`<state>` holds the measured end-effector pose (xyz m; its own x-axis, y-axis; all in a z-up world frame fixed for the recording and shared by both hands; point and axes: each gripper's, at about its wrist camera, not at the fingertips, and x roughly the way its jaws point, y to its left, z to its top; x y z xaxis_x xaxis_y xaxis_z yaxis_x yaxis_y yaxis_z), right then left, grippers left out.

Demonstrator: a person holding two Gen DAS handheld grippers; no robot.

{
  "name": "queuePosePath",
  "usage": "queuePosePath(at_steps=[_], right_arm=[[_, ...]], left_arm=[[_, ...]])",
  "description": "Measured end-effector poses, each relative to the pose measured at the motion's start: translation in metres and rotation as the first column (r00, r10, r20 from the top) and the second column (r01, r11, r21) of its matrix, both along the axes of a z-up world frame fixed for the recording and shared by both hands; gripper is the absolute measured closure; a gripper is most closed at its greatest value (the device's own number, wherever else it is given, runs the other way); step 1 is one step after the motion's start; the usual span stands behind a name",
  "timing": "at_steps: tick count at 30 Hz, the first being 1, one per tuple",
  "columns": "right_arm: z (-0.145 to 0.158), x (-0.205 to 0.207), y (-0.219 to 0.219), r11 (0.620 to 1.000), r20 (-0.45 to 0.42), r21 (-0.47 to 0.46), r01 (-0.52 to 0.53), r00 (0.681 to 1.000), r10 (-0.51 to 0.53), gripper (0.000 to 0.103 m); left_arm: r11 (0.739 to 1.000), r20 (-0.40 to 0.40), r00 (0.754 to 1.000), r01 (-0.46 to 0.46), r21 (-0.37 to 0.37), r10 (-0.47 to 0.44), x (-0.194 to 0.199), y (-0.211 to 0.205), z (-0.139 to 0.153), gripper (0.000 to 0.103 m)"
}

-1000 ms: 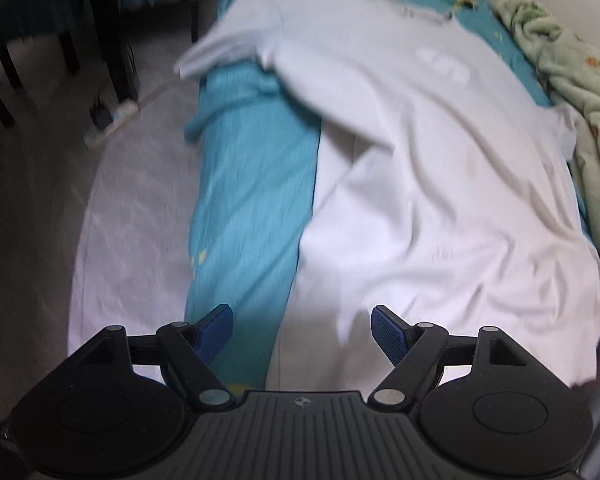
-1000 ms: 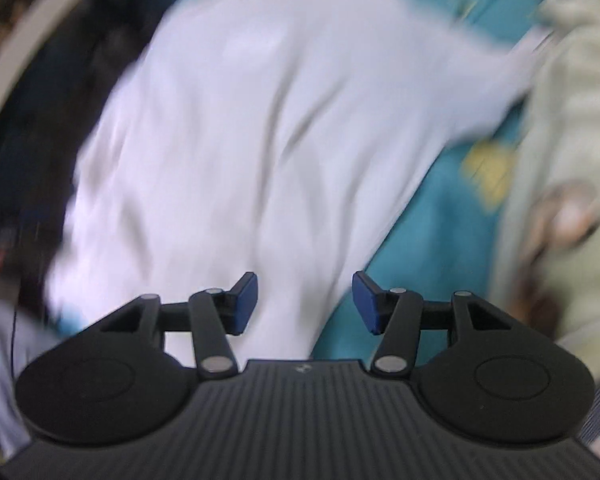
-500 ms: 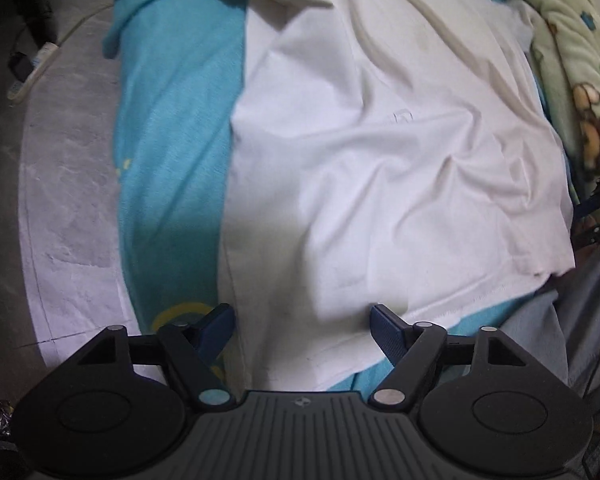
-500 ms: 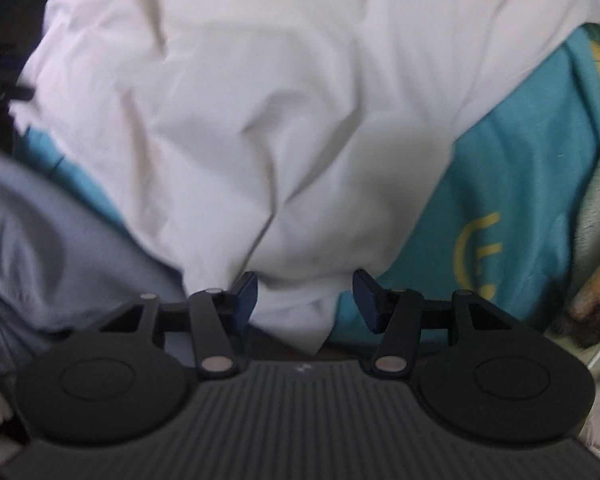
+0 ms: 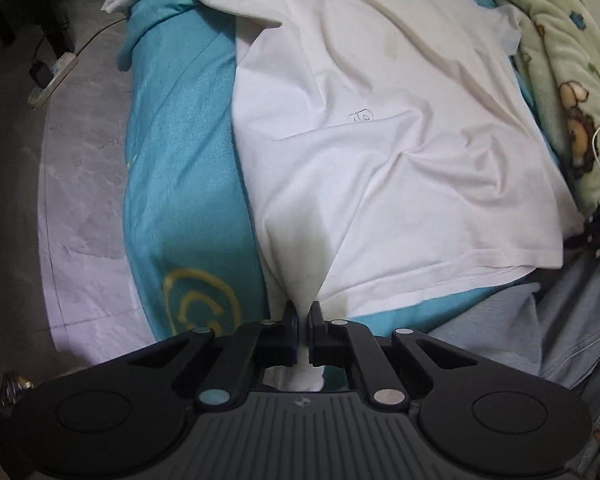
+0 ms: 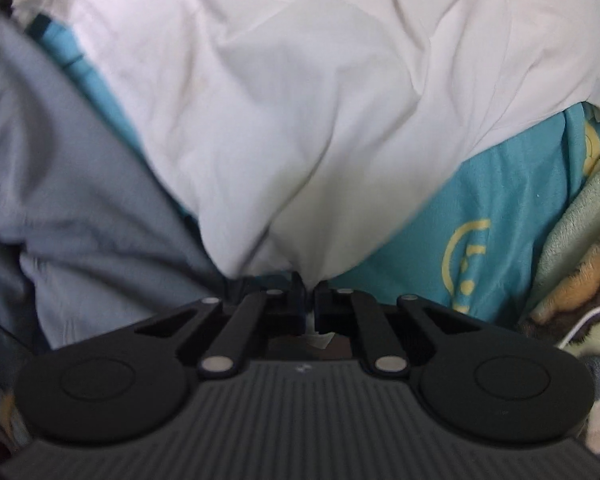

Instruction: Fold clothes

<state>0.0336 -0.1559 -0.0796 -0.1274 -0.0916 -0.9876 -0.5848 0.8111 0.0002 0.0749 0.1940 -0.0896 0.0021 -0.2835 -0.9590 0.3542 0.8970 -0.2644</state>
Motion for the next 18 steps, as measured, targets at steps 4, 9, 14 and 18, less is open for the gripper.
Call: queuePosePath(at_steps=[4,9,14,18], right_arm=[[0.013,-0.014,-0.007,1.000,0.060,0.022,0.013,0.998,-0.014,0.097],[0.035,-0.015,-0.028,0.989,0.169,0.090,0.116,0.977,-0.130,0.094],[0.058,-0.003,-0.056,0.947,0.291,0.209,0.243,0.909,-0.298,0.064],[0.075,0.006,-0.076,0.892,0.367,0.314,0.326,0.825,-0.431,0.051]], left_arm=[[0.998,0.005,1.000,-0.030,0.051,0.030,-0.011,-0.007,0.007,0.100],[0.996,0.075,0.994,-0.086,0.034,0.083,-0.017,-0.011,0.019,0.097],[0.990,0.179,0.974,-0.143,0.014,0.139,-0.017,-0.029,0.038,0.069],[0.986,0.295,0.941,-0.167,-0.013,0.164,-0.017,-0.047,0.070,0.047]])
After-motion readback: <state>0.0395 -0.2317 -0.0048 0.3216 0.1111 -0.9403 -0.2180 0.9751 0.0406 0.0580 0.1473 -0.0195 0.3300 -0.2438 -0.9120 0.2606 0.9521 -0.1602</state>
